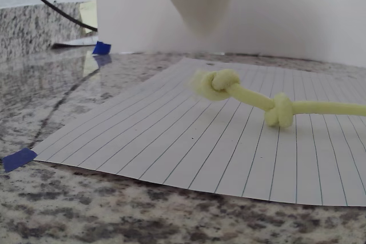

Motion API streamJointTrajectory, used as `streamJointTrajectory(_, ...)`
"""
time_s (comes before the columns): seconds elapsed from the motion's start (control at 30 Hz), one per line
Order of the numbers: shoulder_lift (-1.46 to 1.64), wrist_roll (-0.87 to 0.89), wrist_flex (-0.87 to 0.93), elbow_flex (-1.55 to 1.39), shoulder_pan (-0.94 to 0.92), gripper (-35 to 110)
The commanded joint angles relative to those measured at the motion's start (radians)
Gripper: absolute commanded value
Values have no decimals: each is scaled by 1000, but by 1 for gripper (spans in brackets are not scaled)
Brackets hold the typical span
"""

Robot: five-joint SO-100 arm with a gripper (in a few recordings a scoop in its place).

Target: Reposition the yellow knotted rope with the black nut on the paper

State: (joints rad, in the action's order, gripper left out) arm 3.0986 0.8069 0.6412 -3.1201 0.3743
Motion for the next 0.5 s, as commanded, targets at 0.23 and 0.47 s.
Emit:
streamJointTrajectory(0.23, 15, -408, -115, 6, -61, 23)
streamJointTrajectory(0.47, 21, -873, -175, 20, -184, 0)
